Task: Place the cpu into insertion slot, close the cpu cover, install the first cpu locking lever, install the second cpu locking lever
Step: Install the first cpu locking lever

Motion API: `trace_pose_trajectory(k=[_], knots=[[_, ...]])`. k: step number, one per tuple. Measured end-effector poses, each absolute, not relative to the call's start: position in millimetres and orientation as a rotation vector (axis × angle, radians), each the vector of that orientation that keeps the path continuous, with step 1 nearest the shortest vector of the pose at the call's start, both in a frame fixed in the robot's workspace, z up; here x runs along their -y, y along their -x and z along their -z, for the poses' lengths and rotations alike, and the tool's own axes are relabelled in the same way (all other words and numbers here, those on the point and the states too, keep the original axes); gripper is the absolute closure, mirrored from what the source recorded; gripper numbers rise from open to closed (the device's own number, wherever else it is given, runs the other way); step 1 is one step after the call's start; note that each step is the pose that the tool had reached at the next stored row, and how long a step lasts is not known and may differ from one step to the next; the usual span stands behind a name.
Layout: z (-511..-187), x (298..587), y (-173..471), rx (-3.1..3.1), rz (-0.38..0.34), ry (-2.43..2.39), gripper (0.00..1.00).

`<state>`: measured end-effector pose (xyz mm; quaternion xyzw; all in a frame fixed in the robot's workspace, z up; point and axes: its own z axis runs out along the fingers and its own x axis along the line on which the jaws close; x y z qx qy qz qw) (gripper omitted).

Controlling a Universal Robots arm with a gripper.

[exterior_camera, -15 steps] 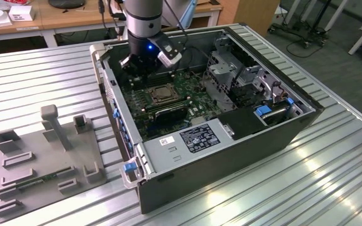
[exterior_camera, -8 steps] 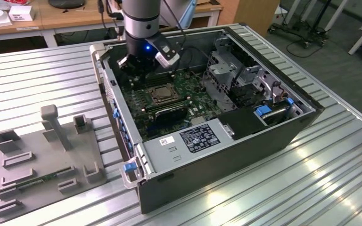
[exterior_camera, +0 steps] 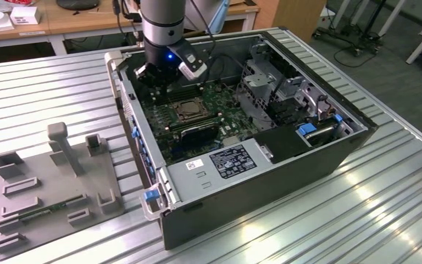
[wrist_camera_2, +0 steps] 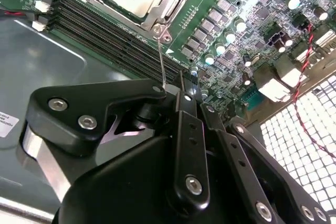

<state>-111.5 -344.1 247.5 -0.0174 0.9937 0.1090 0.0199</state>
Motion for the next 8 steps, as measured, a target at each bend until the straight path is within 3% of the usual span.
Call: trace_pose_trajectory(k=[8], knots=[[-247.4, 344.1, 118.2, -3.081, -0.339, 0.054, 0.89]])
